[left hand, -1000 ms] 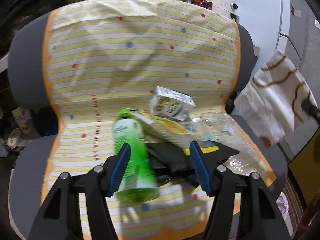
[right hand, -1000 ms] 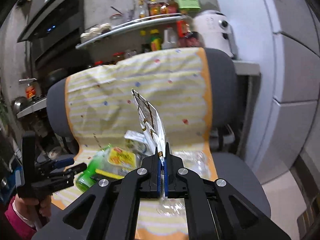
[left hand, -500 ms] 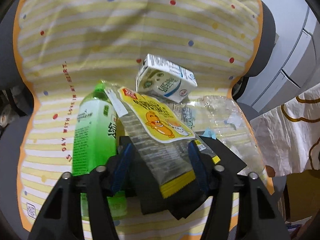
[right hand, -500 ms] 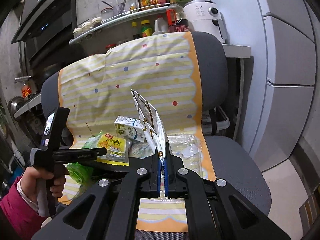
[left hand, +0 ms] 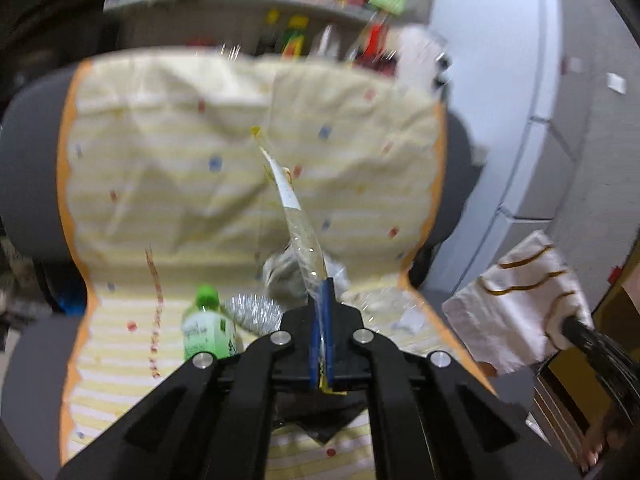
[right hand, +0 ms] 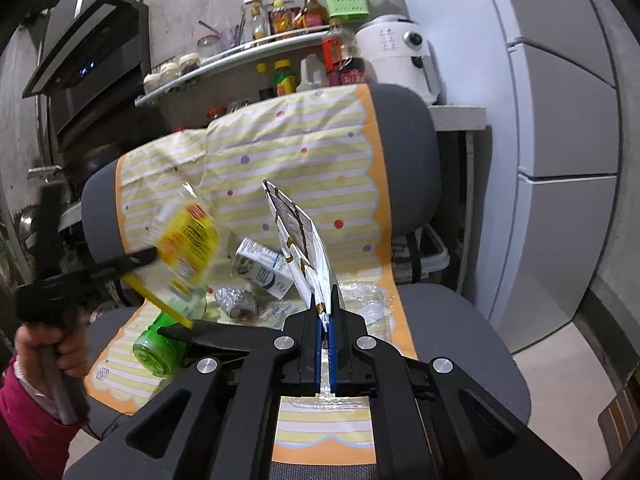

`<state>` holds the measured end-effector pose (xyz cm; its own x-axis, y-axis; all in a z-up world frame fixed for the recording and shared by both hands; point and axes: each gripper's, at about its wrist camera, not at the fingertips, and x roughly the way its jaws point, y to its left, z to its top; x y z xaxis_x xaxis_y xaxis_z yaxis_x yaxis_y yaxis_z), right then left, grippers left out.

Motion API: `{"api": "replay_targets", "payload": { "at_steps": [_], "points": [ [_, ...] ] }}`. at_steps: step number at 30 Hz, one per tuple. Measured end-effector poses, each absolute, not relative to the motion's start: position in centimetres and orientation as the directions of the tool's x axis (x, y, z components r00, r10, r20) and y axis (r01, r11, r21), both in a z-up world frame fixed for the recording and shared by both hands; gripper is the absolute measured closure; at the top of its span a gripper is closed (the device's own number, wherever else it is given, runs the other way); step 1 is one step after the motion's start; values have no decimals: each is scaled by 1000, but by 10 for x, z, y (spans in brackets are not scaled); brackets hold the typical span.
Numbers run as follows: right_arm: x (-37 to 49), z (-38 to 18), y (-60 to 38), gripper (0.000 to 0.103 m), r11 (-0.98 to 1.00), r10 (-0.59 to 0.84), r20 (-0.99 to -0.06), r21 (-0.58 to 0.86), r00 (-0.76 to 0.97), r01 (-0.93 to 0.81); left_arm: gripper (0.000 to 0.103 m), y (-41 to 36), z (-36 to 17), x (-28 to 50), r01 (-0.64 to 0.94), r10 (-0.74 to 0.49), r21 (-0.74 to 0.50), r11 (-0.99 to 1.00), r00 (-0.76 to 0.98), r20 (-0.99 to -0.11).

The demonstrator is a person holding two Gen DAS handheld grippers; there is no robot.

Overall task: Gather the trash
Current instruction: 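Carry both items to the pink bin and open both grippers over it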

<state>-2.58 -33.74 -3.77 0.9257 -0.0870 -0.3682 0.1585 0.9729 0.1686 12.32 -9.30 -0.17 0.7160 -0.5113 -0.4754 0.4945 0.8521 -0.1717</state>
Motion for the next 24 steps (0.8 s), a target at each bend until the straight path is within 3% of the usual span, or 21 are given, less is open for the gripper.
{"api": "replay_targets", "payload": {
  "at_steps": [12,24],
  "points": [
    [-95,-25,-342,100,952,-173,-350,181,920,248,103,-105,-3,24,612,-603,-127,781,684,-411],
    [-202,-68,-390,100,822,-434,-464,148,772,551,103,-198,-39,-45,826,-786,-142,546,445,-429]
  ]
}}
